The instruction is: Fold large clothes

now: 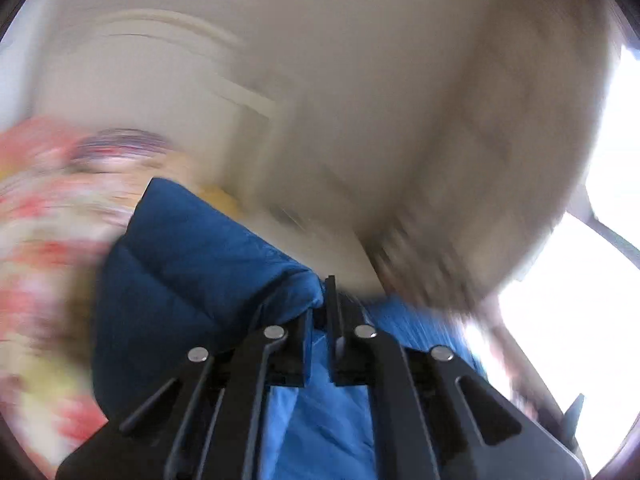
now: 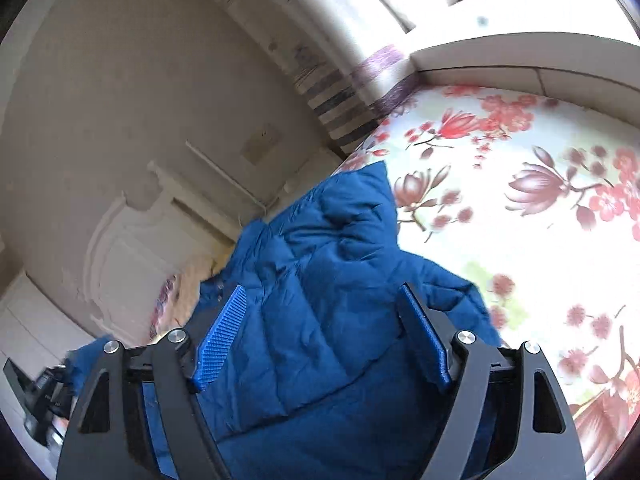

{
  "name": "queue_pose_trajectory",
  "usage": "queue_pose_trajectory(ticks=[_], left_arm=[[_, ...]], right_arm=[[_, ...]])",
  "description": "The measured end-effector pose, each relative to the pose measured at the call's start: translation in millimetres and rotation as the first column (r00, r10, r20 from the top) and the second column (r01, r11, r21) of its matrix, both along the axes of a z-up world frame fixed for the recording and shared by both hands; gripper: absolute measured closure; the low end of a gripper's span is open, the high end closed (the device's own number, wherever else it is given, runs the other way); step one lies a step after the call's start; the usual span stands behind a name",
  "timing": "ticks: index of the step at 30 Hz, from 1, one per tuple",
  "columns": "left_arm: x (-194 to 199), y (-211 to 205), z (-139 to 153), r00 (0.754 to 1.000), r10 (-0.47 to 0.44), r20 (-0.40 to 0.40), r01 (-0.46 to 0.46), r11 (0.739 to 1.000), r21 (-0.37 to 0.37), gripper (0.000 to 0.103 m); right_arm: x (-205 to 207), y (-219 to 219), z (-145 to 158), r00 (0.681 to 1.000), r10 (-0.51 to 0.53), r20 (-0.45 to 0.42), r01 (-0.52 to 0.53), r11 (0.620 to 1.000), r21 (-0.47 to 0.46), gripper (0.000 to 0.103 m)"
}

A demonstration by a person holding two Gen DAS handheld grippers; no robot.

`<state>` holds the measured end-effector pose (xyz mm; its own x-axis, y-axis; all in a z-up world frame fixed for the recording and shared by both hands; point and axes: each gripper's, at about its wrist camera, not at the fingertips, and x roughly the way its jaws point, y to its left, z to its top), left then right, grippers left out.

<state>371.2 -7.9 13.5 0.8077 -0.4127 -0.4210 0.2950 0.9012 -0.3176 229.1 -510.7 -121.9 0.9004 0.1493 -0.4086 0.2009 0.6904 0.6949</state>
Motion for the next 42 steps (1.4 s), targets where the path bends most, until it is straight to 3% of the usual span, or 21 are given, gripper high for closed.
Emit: queue_pose_trajectory(ticks=[2,4,5,7,8,11,15,17,19,21,22,23,25,27,29,31,33,35,37,40,42], left_arm=[[1,-82,-35,0.983,-0.16,-0.087,0.172,0.973,0.153,0.074],[-1,-136,-72,0.949,-0.242,-0.201,0.288,0.925,0.246,0.037],[-4,-154,-93,0.937,-0.248,-0.246,0.317,0.9,0.3,0.028],[-21,-176,-119,0.947,-0.225,-0.229,0.309,0.833,0.46,0.027],[-24,-176,-117,0.947,-0.232,-0.222,0.312,0.831,0.46,0.025],[-24,-152,-102,0.931,-0.272,-0.245,0.347,0.867,0.358,0.024],[-60,-80,-55,0.963,-0.257,-0.083,0.268,0.947,0.178,0.02],[-75,-39,-39,0.985,-0.172,0.002,0.171,0.982,0.086,0.011],[-71,16,-39,1.0,0.001,0.008,-0.001,1.0,-0.031,0.009],[-63,67,-54,0.98,0.178,-0.087,-0.189,0.972,-0.14,0.018],[-58,86,-66,0.962,0.226,-0.152,-0.251,0.952,-0.175,0.031],[-53,96,-75,0.948,0.246,-0.202,-0.281,0.945,-0.17,0.038],[-45,97,-92,0.913,0.299,-0.279,-0.33,0.942,-0.07,0.043],[-36,83,-110,0.891,0.306,-0.337,-0.317,0.948,0.021,0.043],[-29,73,-122,0.857,0.361,-0.368,-0.333,0.932,0.141,0.041],[-28,72,-124,0.851,0.38,-0.362,-0.339,0.924,0.174,0.039],[-31,75,-125,0.847,0.389,-0.361,-0.346,0.921,0.182,0.037],[-33,80,-124,0.841,0.397,-0.367,-0.357,0.918,0.174,0.03],[-34,88,-128,0.835,0.39,-0.389,-0.366,0.92,0.138,0.027],[-29,92,-128,0.839,0.381,-0.389,-0.369,0.923,0.109,0.027],[-30,92,-128,0.84,0.378,-0.389,-0.368,0.924,0.103,0.026]], right_arm=[[0,2,2,1.0,-0.004,-0.001,0.004,1.0,-0.015,0.027],[1,6,4,1.0,0.0,-0.007,0.0,0.999,-0.042,0.027],[2,7,5,1.0,0.001,-0.008,-0.001,0.999,-0.053,0.027],[2,7,5,1.0,0.006,-0.008,-0.006,0.998,-0.056,0.027],[3,6,4,1.0,0.009,-0.009,-0.009,0.998,-0.055,0.027],[3,8,0,1.0,0.017,-0.012,-0.018,0.998,-0.053,0.027],[3,9,0,1.0,0.025,-0.013,-0.026,0.998,-0.056,0.026],[2,9,1,1.0,0.025,-0.014,-0.026,0.998,-0.06,0.026],[3,12,1,0.999,0.027,-0.017,-0.028,0.997,-0.074,0.026],[5,16,3,0.999,0.033,-0.018,-0.034,0.994,-0.1,0.026],[5,19,4,0.999,0.035,-0.019,-0.037,0.993,-0.113,0.026],[5,21,5,0.999,0.038,-0.019,-0.04,0.991,-0.129,0.026],[6,29,9,0.999,0.046,-0.016,-0.048,0.983,-0.179,0.026],[6,39,14,0.998,0.062,-0.009,-0.062,0.968,-0.241,0.027],[4,54,22,0.997,0.077,-0.001,-0.073,0.942,-0.326,0.028],[4,75,33,0.991,0.13,0.014,-0.114,0.91,-0.398,0.028],[5,114,46,0.965,0.263,0.004,-0.23,0.848,-0.478,0.028],[8,164,54,0.921,0.386,-0.058,-0.347,0.74,-0.577,0.028],[11,229,57,0.858,0.494,-0.143,-0.445,0.573,-0.689,0.028],[15,298,51,0.793,0.57,-0.217,-0.501,0.407,-0.764,0.028],[24,331,39,0.769,0.576,-0.276,-0.528,0.33,-0.783,0.028]])
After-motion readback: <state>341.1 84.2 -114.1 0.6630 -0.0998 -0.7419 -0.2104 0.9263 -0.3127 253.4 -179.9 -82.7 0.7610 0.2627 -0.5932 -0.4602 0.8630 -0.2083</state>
